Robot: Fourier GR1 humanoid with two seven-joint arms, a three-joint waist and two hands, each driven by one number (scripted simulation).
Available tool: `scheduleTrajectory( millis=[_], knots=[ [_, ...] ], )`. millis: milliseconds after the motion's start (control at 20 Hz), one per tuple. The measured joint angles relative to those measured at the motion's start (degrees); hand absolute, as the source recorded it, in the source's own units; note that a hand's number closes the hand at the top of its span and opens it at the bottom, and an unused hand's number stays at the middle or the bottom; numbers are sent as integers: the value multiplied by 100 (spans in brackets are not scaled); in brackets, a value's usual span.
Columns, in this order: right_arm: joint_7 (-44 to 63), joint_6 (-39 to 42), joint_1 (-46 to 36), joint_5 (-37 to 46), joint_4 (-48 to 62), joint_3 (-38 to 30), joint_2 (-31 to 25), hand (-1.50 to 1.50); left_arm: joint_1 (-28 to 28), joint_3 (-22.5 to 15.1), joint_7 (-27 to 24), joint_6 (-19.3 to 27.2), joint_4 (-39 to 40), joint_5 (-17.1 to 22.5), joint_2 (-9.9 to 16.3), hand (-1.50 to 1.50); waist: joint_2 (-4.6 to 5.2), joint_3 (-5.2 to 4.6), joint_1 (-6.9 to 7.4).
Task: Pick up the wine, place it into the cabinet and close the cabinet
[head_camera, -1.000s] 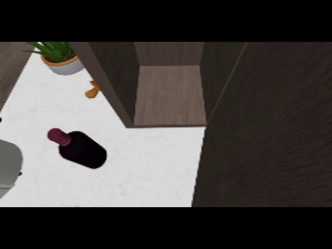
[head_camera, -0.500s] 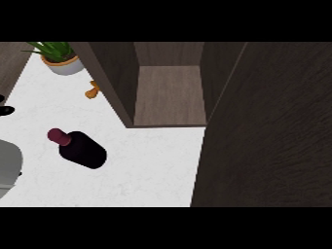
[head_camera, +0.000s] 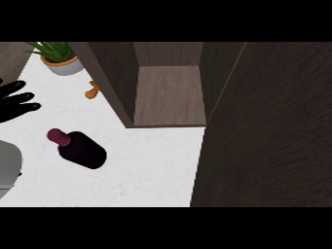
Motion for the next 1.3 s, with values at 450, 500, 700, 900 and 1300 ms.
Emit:
scheduleTrajectory(
  millis=[450, 500, 700, 900, 1300],
  knots=[
    [206, -341, -273, 89, -10, 171, -186, -150, -36, 216, -112, -299, 528, -1197, -862, -150, 2, -2, 2],
    [183, -371, -274, 97, -7, 197, -206, -150, -29, 292, -154, -383, 678, -1366, -940, -150, 4, -3, -5],
    [108, -495, -255, 142, -5, 376, -314, -150, 78, 523, -334, -536, 862, -2113, -1398, -150, -1, -5, -8],
    [13, -562, -252, 159, 5, 358, -434, -150, 11, 822, -507, -672, 1218, -2774, -1728, -150, 9, -5, -11],
    [29, -765, -426, 191, 23, 426, -591, -150, -160, 1427, -948, -919, 1910, -4192, -2139, -150, 27, -15, -59]
  ],
)
